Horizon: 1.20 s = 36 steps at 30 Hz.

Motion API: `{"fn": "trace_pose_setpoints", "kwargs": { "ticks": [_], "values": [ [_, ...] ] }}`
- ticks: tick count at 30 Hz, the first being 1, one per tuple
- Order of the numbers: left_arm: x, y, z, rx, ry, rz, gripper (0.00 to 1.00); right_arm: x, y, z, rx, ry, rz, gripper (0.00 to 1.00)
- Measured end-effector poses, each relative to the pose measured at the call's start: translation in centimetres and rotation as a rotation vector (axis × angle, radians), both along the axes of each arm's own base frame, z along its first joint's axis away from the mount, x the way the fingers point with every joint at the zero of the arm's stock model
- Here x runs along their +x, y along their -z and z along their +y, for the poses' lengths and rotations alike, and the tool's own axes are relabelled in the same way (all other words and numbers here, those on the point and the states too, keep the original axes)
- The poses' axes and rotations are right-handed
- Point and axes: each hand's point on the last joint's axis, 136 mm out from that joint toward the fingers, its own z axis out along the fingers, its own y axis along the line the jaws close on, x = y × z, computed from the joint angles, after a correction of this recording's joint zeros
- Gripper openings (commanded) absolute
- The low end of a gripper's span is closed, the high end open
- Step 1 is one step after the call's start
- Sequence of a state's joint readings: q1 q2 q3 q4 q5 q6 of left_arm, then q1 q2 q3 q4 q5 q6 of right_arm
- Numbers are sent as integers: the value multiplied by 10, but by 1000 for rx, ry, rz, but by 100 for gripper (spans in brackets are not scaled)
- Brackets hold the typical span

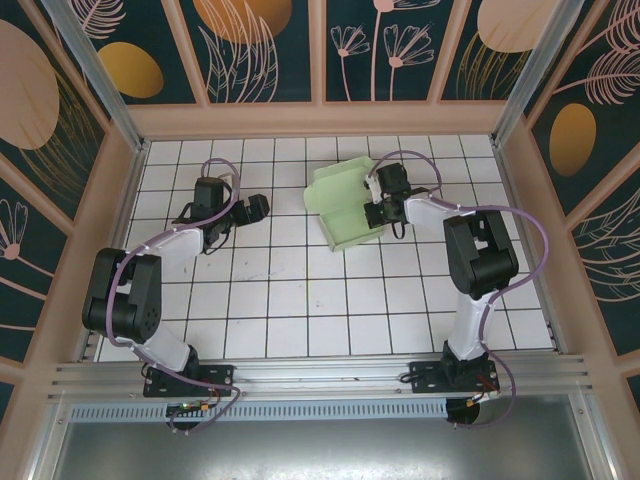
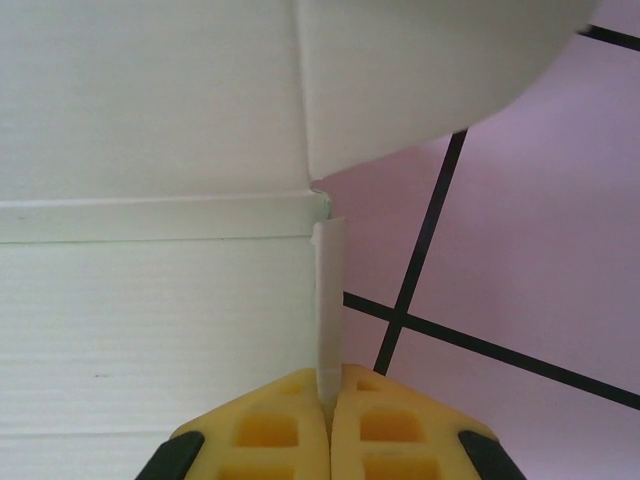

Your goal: Fold the paper box

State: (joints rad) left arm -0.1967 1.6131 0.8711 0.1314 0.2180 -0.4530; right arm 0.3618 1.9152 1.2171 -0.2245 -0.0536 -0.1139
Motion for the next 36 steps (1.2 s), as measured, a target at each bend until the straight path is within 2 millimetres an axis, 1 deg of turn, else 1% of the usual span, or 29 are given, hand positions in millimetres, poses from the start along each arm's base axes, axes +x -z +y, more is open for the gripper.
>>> {"fn": "trace_pose_setpoints", "kwargs": {
  "ticks": [5, 8, 11, 13, 15, 17, 18, 20, 21, 22, 25, 26, 30, 33, 36],
  "values": [
    [2, -2, -1, -12, -6, -13, 99, 1, -2, 0, -1, 2, -14, 2],
    [5, 1, 1, -23, -31, -11, 99, -6, -10, 0, 19, -1, -29, 2],
    [7, 10, -1, -52, -42, 6, 98, -12, -34, 3, 74, -9, -85, 2],
    [6, 16, -6, -83, -36, 18, 99, -14, -60, 7, 125, -20, -151, 2],
    [6, 19, -15, -109, -20, 25, 98, -15, -91, 11, 188, -27, -232, 2],
    [4, 17, -30, -135, 15, 19, 97, -18, -121, 14, 255, -31, -315, 2],
    [2, 14, -41, -149, 41, 10, 94, -20, -136, 15, 294, -37, -362, 2],
    [-2, 4, -65, -195, 105, -13, 89, -26, -158, 17, 362, -43, -429, 2],
    [-4, -2, -77, -224, 136, -27, 82, -30, -167, 18, 400, -51, -456, 3],
    [-6, -7, -88, -254, 163, -39, 78, -33, -172, 20, 432, -58, -470, 3],
    [-10, -25, -122, -335, 255, -75, 74, -41, -180, 24, 517, -87, -486, 4],
    [-12, -32, -132, -358, 286, -89, 70, -44, -181, 27, 543, -97, -482, 4],
    [-20, -69, -170, -441, 409, -167, 63, -54, -180, 37, 625, -140, -458, 4],
    [-29, -94, -193, -493, 496, -216, 62, -62, -179, 42, 673, -169, -440, 4],
    [-32, -109, -209, -525, 552, -245, 60, -64, -182, 46, 699, -186, -439, 4]
  ]
}}
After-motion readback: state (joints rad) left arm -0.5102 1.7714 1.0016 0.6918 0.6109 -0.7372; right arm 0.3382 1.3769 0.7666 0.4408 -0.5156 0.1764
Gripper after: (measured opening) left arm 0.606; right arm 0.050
